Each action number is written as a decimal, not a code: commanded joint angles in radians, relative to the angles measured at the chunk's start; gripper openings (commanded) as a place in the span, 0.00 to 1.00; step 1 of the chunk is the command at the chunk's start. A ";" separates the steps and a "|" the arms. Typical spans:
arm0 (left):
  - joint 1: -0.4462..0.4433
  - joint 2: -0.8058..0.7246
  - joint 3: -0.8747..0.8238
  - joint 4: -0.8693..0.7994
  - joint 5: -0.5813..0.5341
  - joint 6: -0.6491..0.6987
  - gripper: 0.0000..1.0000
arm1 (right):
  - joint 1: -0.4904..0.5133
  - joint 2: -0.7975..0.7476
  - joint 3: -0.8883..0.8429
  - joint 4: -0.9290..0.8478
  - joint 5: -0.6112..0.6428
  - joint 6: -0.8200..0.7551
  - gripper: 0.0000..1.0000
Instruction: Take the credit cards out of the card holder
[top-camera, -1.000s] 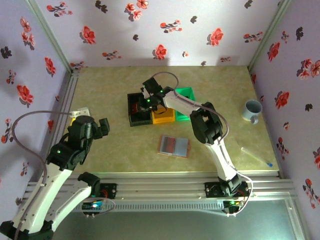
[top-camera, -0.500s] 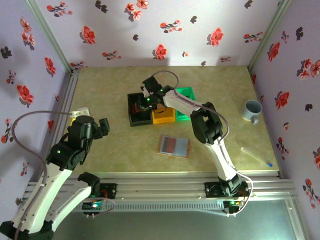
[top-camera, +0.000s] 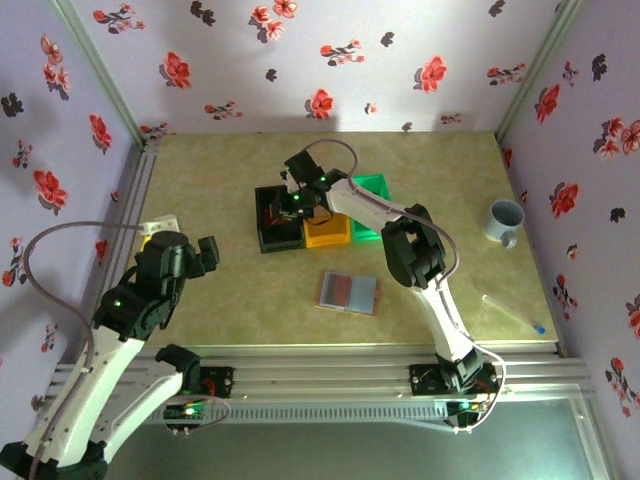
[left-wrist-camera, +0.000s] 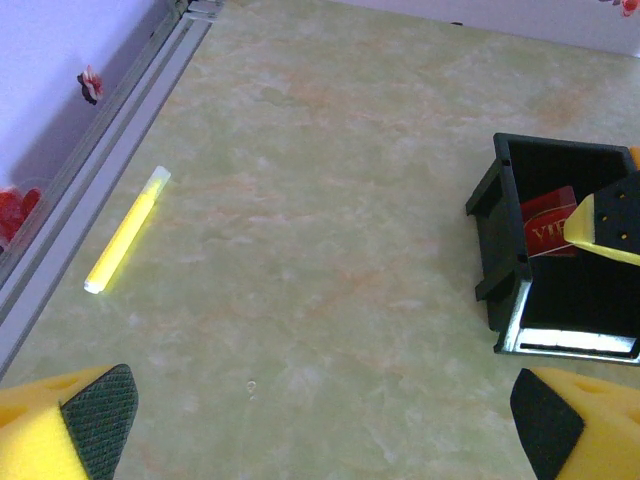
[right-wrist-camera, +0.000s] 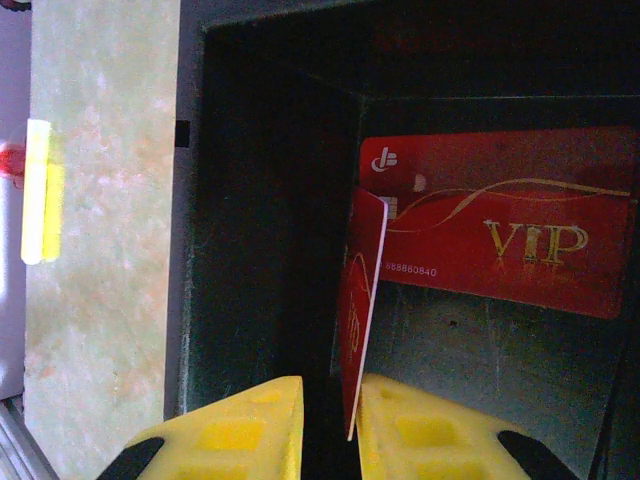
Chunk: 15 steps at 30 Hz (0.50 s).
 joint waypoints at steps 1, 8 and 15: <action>0.011 -0.002 -0.005 0.013 -0.027 0.016 1.00 | -0.005 0.005 0.035 -0.033 0.012 -0.007 0.21; 0.011 -0.001 -0.006 0.014 -0.026 0.016 1.00 | -0.005 -0.008 0.041 -0.048 0.023 -0.015 0.21; 0.011 -0.001 -0.004 0.013 -0.027 0.016 1.00 | -0.006 -0.019 0.049 -0.060 0.030 -0.021 0.22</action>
